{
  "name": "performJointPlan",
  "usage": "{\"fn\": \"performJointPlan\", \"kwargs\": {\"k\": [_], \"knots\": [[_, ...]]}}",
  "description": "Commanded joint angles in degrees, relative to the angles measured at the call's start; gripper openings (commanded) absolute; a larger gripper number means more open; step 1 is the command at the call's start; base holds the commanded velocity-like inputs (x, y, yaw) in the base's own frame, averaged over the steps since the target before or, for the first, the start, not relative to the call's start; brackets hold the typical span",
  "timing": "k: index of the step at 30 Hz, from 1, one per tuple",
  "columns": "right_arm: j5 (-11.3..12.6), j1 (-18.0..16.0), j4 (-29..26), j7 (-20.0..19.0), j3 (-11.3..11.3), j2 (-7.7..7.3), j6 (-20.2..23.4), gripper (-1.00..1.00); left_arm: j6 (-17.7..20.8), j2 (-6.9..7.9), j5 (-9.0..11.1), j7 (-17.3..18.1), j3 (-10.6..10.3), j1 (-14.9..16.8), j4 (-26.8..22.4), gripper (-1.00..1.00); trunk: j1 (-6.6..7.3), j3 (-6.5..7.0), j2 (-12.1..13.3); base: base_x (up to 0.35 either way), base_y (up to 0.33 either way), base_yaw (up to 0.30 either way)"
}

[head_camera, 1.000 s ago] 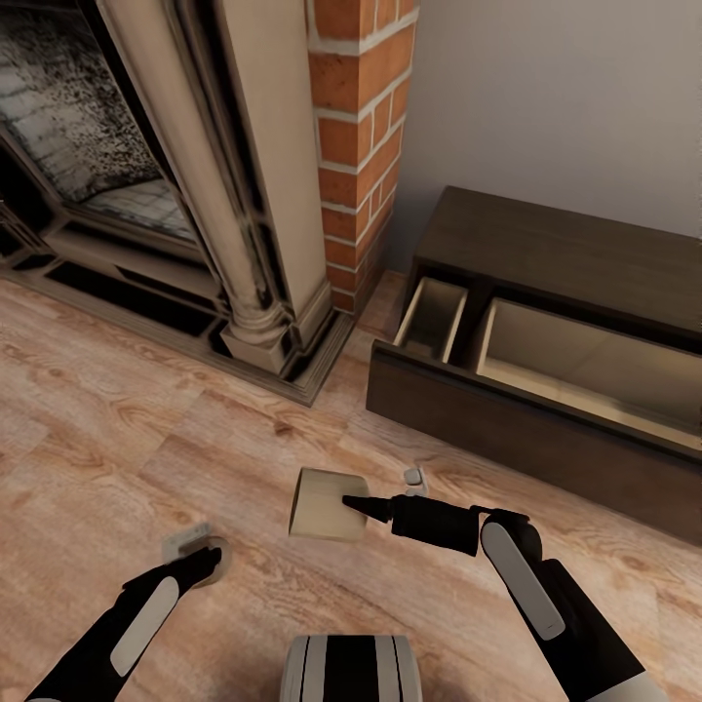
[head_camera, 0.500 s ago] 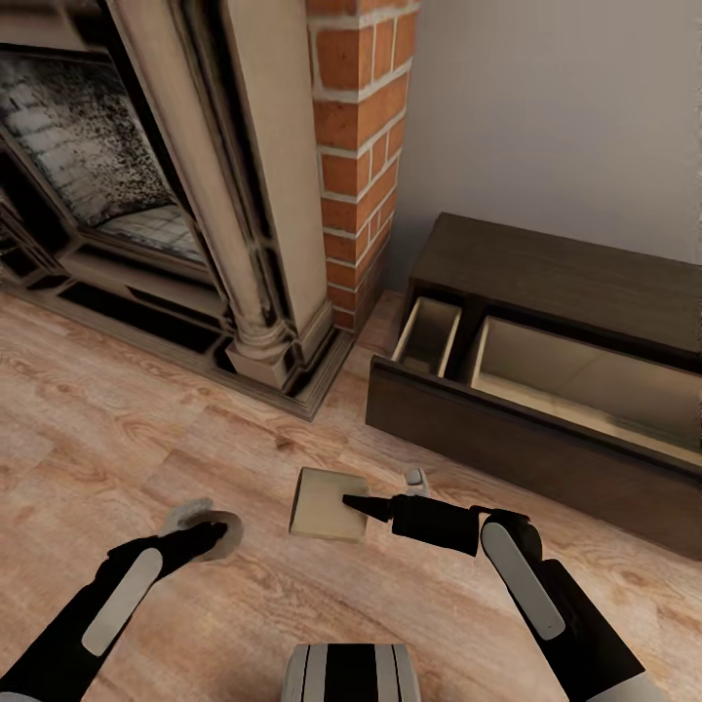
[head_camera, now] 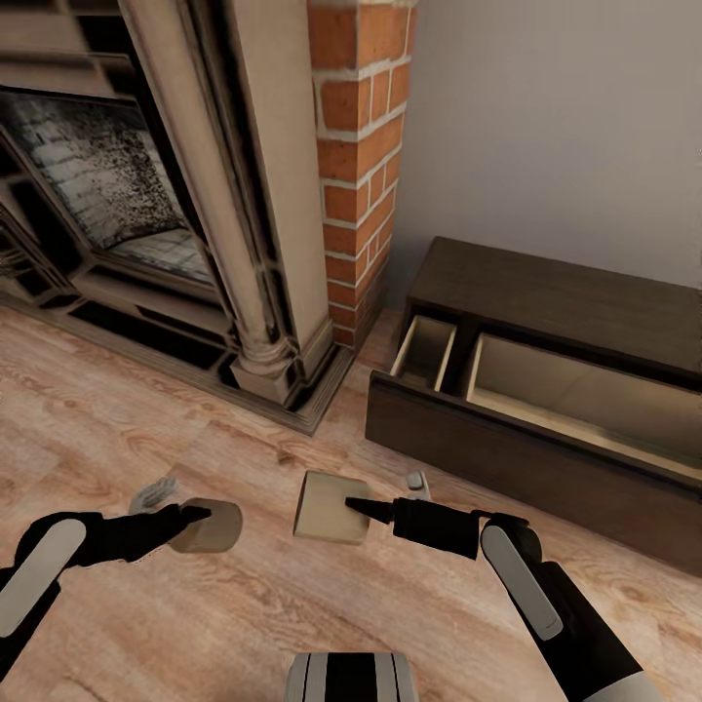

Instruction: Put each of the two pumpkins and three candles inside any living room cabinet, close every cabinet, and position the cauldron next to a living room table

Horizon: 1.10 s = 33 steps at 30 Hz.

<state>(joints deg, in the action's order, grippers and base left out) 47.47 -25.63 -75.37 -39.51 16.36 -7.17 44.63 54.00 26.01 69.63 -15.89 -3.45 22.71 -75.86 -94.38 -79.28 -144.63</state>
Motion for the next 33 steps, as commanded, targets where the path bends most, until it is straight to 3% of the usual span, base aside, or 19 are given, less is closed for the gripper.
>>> {"fn": "performJointPlan", "kwargs": {"k": [1,4,7,13,14,18,24,33], "knots": [[0.3,0.0,0.1,0.1,0.0,-0.04,0.3,-1.0,1.6,0.11,1.3,-0.4,1.8,0.0,-0.4,-1.0,0.03,0.19,0.0,0.0,0.0,0.0],[0.3,0.0,0.2,0.1,-0.1,-0.04,0.2,-1.0,2.8,0.22,4.1,-0.4,3.8,-0.1,-0.5,-1.0,0.11,0.85,0.0,0.0,0.0,0.0],[0.3,0.0,0.2,0.2,-0.1,-0.04,0.1,-1.0,3.2,0.76,8.1,-0.4,4.4,-0.2,-0.6,-1.0,0.18,1.52,0.1,0.0,0.0,0.0],[0.3,0.0,0.5,0.1,-0.5,-0.04,0.1,-1.0,3.5,3.37,19.1,-0.4,4.5,-0.8,-0.7,-1.0,0.34,2.84,0.2,-0.162,0.0,0.0],[0.3,0.0,0.9,0.0,-0.9,-0.04,0.1,-1.0,3.5,3.52,19.9,-0.4,4.4,-1.0,-0.7,-1.0,0.37,3.07,0.2,-0.286,0.0,0.0],[0.3,0.0,2.4,-0.1,-3.6,-0.04,0.1,-1.0,3.5,3.69,21.2,-0.4,4.4,-1.5,-0.8,-1.0,0.47,3.95,0.2,-0.094,0.0,0.0],[0.3,0.0,2.5,-0.1,-3.8,-0.04,0.1,-1.0,3.5,3.69,21.9,-0.4,4.2,-1.6,-0.8,-1.0,0.62,5.29,0.3,-0.035,0.0,-0.001],[0.3,0.0,2.5,-0.4,-3.8,-0.04,0.1,-1.0,3.4,3.53,21.9,-0.4,3.9,-1.6,-0.9,-1.0,0.86,7.7,0.4,-0.304,0.0,-0.187]]}}
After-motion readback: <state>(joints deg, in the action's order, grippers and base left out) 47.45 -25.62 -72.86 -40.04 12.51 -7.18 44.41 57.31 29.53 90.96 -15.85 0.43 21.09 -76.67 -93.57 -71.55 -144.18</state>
